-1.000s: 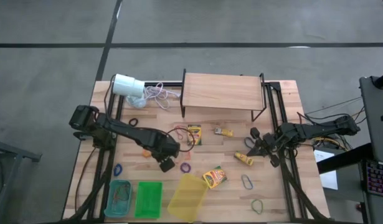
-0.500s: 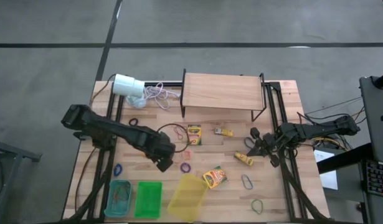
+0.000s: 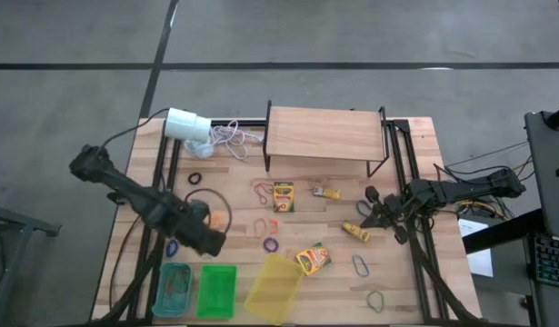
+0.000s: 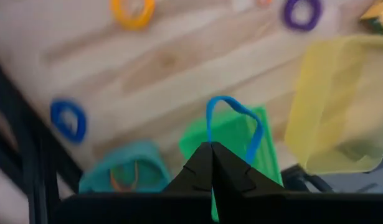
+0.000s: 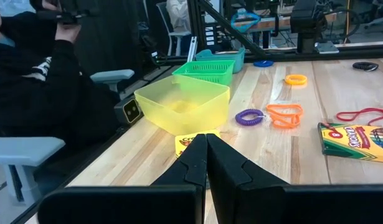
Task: Pick & Place Office Desk Supplies
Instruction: Put the blue rubberband into the blue bin
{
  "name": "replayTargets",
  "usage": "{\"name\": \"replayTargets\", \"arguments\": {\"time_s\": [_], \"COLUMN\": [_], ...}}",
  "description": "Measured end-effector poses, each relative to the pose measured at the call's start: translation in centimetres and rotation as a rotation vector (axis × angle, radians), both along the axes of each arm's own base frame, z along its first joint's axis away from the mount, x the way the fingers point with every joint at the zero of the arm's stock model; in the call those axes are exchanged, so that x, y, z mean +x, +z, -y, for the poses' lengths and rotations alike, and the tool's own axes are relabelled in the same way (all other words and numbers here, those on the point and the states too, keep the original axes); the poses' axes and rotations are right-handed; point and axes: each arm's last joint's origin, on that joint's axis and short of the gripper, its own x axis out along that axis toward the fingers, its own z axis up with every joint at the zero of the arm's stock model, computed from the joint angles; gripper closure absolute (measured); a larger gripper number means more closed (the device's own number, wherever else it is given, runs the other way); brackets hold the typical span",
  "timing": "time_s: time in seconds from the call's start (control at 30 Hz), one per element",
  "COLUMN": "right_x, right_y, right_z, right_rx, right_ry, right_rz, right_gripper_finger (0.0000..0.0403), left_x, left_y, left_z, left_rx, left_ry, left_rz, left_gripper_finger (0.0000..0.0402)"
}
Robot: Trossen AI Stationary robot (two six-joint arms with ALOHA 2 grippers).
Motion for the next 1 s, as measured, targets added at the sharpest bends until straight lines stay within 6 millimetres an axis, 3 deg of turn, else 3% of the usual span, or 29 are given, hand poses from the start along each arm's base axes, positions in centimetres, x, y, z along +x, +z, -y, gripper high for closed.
{"name": "replayTargets", "arguments": {"time_s": [0.33, 0.57, 1.0], "right_x": [0.0, 0.0, 0.0], "right_y": [0.0, 0.0, 0.0], "right_z": [0.0, 0.0, 0.0], "right_rx": [0.0, 0.0, 0.0], "right_ry": [0.0, 0.0, 0.0], "right_rz": [0.0, 0.0, -0.002], "right_gripper_finger": [0.0394, 0.0394, 0.0394], "left_x": [-3.9, -6.5, -6.1], "left_y": [-0.2, -0.3, -2.0], "left_z": [4.6, 6.7, 8.3], "left_rx": [-0.094, -0.102, -0.085], "left_ry": [0.253, 0.397, 0.385], "left_rz": [-0.129, -0.18, -0.32], "left_gripper_finger": [0.04, 0.04, 0.04]}}
